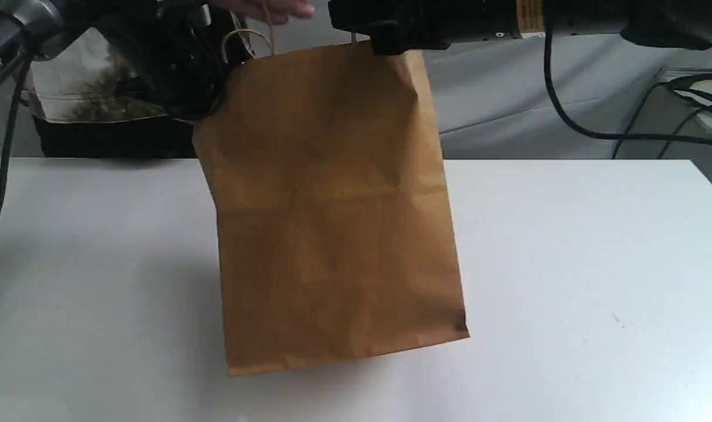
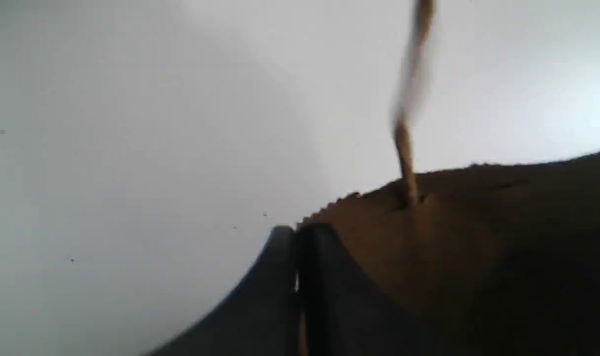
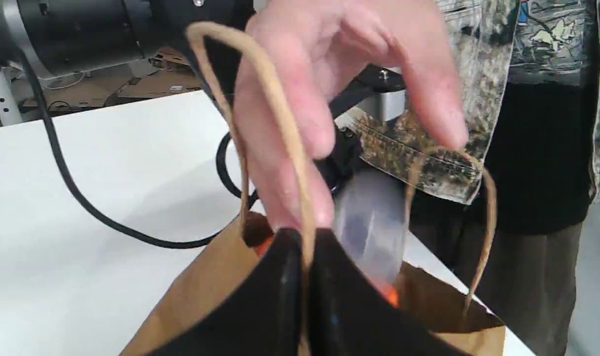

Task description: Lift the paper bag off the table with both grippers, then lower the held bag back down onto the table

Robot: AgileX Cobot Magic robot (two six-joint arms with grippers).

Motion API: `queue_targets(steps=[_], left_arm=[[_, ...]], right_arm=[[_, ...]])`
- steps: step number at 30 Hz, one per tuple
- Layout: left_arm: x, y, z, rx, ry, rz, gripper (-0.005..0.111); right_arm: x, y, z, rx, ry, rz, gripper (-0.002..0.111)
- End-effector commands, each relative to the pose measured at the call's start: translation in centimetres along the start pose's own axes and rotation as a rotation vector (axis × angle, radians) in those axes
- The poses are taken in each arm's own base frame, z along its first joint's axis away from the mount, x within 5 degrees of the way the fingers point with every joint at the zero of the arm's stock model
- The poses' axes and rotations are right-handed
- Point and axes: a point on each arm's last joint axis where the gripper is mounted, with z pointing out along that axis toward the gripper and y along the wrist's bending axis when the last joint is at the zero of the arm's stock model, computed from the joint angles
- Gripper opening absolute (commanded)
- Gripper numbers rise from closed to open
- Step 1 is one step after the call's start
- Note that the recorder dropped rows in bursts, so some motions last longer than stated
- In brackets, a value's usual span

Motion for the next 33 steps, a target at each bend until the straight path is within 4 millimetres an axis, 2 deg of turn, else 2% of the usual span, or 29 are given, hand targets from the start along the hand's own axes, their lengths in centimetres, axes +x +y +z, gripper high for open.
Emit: queue_targets(steps=[1,6,10,13,21,25,28,33], left_arm=[[0.1,0.6,0.2,-0.012,0.007,0.001,0.000],[0.1,0.6,0.2,-0.012,0.007,0.002,0.000],[-0.3,0.4,-0.6,-0.006,-0.017,0.023,0.000],[-1.1,0.0,-2.0,0.001,-0.074,0.033,0.000],[-3.2,-1.4,-7.1,0.039,-0.265,0.066,0.000],[-3.5,-1.8,-8.3,0.054,-0.308,0.073,0.000],[-3.6,-2.1,-9.1,0.067,-0.335,0.082,0.000],[-3.7,-2.5,-9.7,0.066,-0.359,0.116,0.000]], right_arm=[[0.0,0.0,0.1,-0.006,0.001,-0.009,0.000],[0.0,0.0,0.1,-0.006,0.001,-0.009,0.000],[0.0,0.0,0.1,-0.006,0.001,-0.009,0.000],[-0.1,0.1,0.1,-0.006,-0.001,-0.018,0.000],[-3.0,0.2,-0.5,-0.020,-0.066,-0.073,0.000],[-3.2,0.6,-0.6,-0.062,-0.070,-0.078,0.000],[-2.4,0.8,-0.5,-0.087,-0.052,-0.061,0.000],[0.4,0.9,0.0,-0.102,0.009,-0.005,0.000]])
